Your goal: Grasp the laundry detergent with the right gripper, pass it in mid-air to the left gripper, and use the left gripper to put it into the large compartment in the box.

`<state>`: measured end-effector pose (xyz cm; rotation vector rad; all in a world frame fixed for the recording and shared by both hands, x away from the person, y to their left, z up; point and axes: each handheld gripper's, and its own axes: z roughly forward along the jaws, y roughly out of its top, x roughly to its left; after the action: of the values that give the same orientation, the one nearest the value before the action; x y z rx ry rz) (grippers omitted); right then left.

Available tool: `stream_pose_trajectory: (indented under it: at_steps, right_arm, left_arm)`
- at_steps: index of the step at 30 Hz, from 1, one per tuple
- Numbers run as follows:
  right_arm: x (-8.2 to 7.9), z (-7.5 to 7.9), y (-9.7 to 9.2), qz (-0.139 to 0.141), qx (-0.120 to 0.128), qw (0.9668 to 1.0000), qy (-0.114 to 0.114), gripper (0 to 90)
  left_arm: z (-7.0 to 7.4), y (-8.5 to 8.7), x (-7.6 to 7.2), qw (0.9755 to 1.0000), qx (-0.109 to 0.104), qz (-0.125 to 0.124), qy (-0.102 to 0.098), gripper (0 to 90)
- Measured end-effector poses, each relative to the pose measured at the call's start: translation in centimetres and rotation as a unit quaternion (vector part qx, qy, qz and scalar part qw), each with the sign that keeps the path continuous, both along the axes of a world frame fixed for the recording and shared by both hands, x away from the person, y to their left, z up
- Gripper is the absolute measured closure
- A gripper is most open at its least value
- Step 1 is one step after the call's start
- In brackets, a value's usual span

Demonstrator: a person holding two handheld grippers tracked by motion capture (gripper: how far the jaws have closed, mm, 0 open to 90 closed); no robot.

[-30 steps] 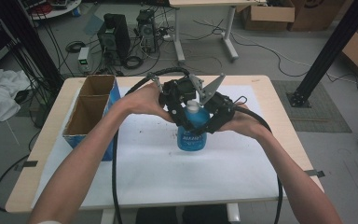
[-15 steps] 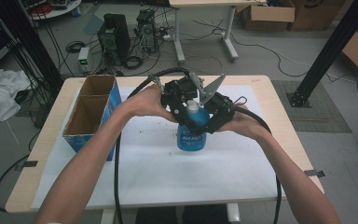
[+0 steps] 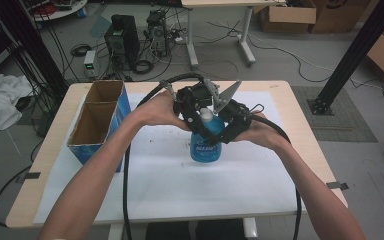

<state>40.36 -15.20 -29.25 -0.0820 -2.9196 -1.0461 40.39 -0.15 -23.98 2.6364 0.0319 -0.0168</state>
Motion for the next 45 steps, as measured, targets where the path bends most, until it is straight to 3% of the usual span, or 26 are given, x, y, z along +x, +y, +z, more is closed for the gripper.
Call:
stream_pose_trajectory:
  at_steps: [7,22,27,34,45]
  right_arm:
    - [-0.08,-0.04,0.03,-0.001,-0.002,1.0,0.0,44.7]
    - [-0.14,-0.01,0.04,-0.003,0.001,1.0,-0.002,44.7]
    - [-0.23,-0.03,0.03,-0.004,0.0,1.0,-0.005,44.7]
    - [-0.34,-0.09,0.21,0.002,0.001,1.0,-0.004,44.7]
    - [-0.46,-0.29,0.13,0.003,0.009,0.9999,-0.009,44.1]
  left_arm:
    - [0.27,0.12,-0.03,1.0,-0.009,0.0,-0.001,31.3]
    - [0.23,0.06,-0.19,1.0,-0.004,-0.006,0.0,37.5]
    - [0.3,0.0,-0.37,1.0,0.002,-0.006,-0.006,37.9]
    - [0.35,0.01,-0.53,0.9999,0.012,0.001,0.002,38.3]
    - [0.38,-0.2,-0.91,0.9998,0.016,0.003,-0.011,38.6]
